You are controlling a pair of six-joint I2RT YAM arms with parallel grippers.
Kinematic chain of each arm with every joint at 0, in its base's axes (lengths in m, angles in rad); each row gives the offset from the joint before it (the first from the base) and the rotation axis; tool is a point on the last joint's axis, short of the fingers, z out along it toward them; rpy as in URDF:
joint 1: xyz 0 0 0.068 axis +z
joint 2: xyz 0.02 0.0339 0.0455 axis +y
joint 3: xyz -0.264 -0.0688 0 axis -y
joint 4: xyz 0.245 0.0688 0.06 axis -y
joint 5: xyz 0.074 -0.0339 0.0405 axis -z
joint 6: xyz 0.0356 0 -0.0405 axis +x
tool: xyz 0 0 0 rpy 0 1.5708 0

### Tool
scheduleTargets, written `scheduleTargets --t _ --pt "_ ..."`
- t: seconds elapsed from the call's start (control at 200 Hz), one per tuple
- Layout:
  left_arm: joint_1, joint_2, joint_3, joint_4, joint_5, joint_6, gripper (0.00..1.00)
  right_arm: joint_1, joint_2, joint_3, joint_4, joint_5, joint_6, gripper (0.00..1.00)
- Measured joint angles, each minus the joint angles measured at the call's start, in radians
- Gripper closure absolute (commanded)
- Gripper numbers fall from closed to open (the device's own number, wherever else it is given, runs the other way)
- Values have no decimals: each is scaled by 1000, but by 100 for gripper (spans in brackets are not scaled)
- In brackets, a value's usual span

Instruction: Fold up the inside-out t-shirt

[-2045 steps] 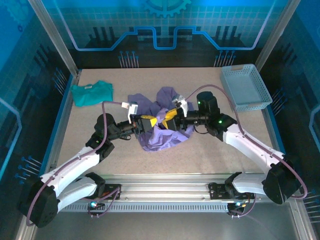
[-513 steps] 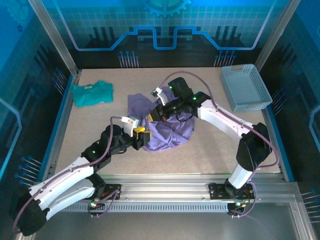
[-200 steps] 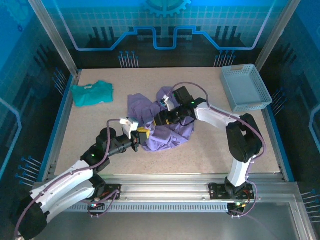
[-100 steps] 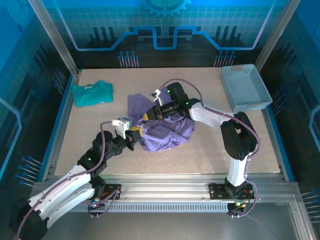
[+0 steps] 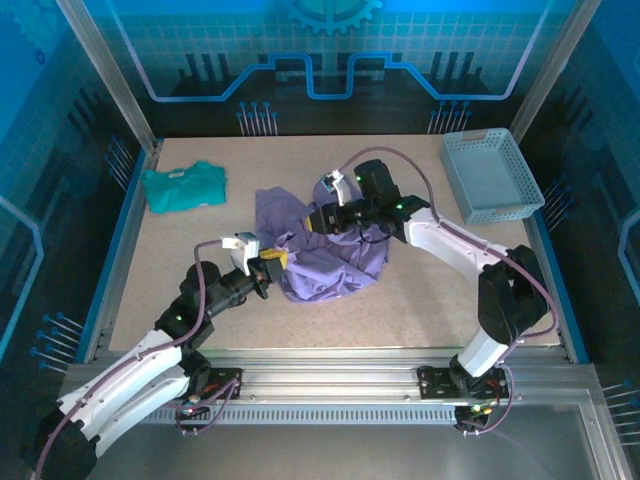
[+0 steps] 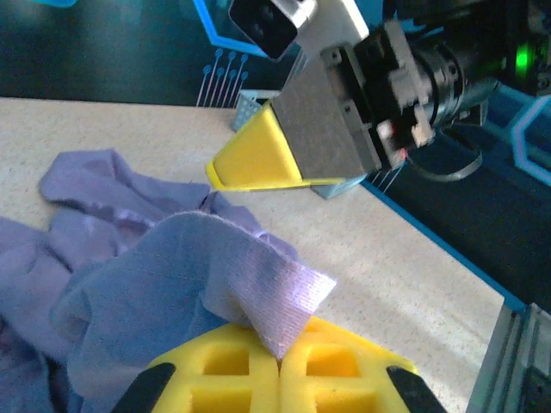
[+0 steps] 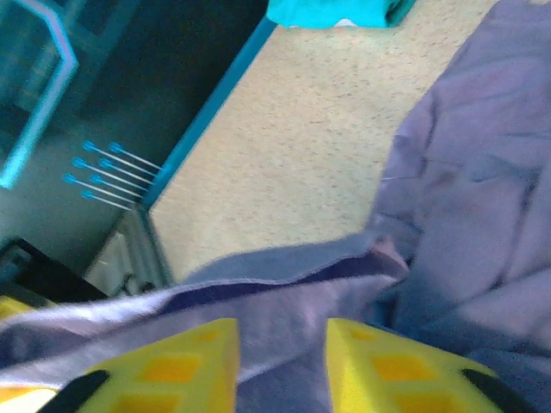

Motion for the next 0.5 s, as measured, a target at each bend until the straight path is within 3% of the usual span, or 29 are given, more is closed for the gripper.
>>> scheduleTargets --t 0.23,0.345,0.415,0.5 --pt "-6 138 91 11 -17 -148 100 108 -240 -290 10 125 -156 40" --pt "-50 173 146 3 -56 -217 100 213 -301 -348 79 202 -227 39" --pt "-77 180 168 -5 -77 -246 100 248 -292 -348 130 264 -244 45" --pt "-93 181 177 -7 -95 -276 100 254 -267 -348 174 339 -257 68"
